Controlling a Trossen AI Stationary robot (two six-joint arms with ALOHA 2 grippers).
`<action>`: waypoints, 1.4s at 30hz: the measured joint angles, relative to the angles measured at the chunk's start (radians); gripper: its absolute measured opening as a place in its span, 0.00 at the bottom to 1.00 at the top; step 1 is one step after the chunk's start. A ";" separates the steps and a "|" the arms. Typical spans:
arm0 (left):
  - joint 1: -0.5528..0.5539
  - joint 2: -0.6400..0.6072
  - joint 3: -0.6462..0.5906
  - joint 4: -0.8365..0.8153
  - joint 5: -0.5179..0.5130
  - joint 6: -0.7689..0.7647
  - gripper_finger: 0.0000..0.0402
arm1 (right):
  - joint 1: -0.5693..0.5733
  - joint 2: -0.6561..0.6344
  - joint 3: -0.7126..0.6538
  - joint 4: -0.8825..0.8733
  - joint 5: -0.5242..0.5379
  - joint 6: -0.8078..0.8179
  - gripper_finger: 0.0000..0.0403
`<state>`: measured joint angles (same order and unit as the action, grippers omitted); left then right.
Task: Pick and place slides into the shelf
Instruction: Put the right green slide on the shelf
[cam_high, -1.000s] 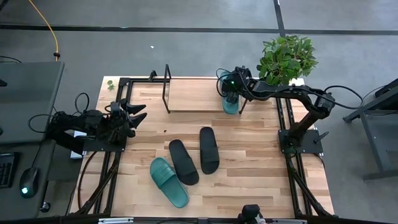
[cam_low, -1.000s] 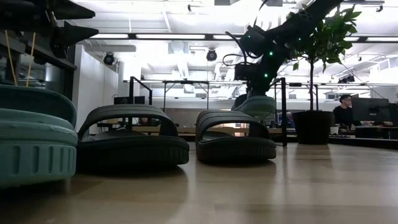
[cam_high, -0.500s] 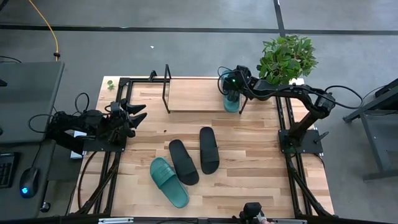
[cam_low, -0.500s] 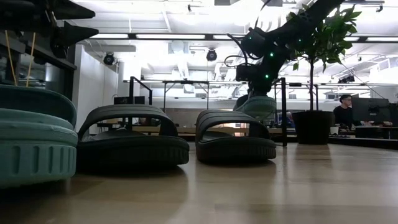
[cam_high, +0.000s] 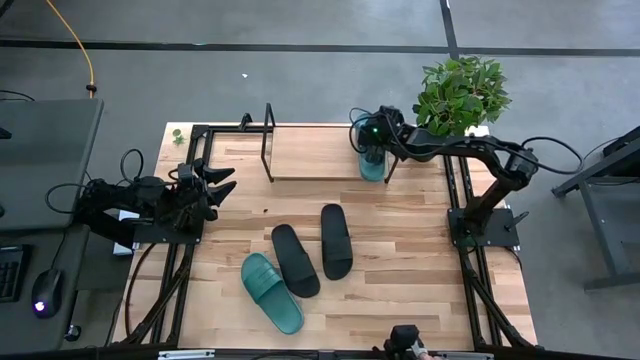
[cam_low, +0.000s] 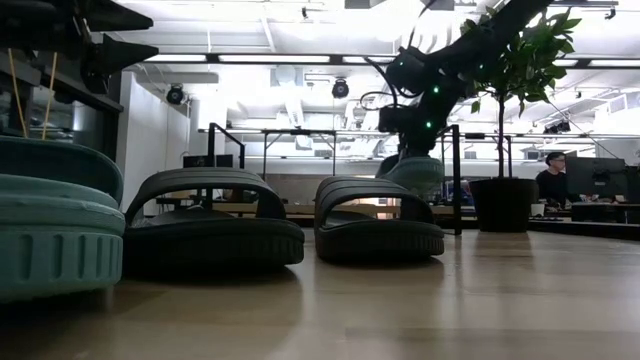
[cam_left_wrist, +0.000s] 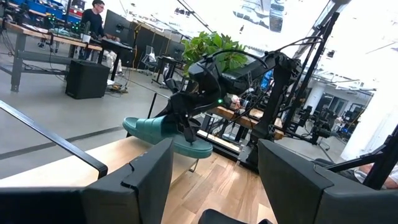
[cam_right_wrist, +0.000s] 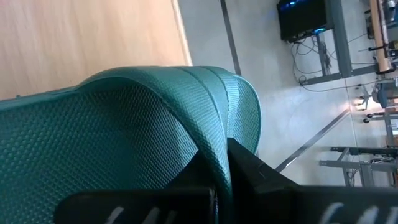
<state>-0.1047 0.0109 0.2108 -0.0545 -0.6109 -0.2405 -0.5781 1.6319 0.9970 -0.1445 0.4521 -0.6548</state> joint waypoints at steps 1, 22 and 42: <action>0.000 0.000 0.000 0.000 0.000 0.000 0.54 | 0.000 0.007 0.000 0.002 -0.003 0.000 0.00; 0.000 0.000 0.000 0.002 -0.011 0.000 0.54 | 0.091 0.091 0.000 0.161 0.096 0.027 0.00; 0.000 0.000 0.000 0.009 -0.011 0.000 0.54 | 0.149 0.092 0.062 0.110 0.200 0.099 0.00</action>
<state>-0.1047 0.0109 0.2108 -0.0456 -0.6216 -0.2401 -0.4296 1.7237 1.0592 -0.0345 0.6519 -0.5555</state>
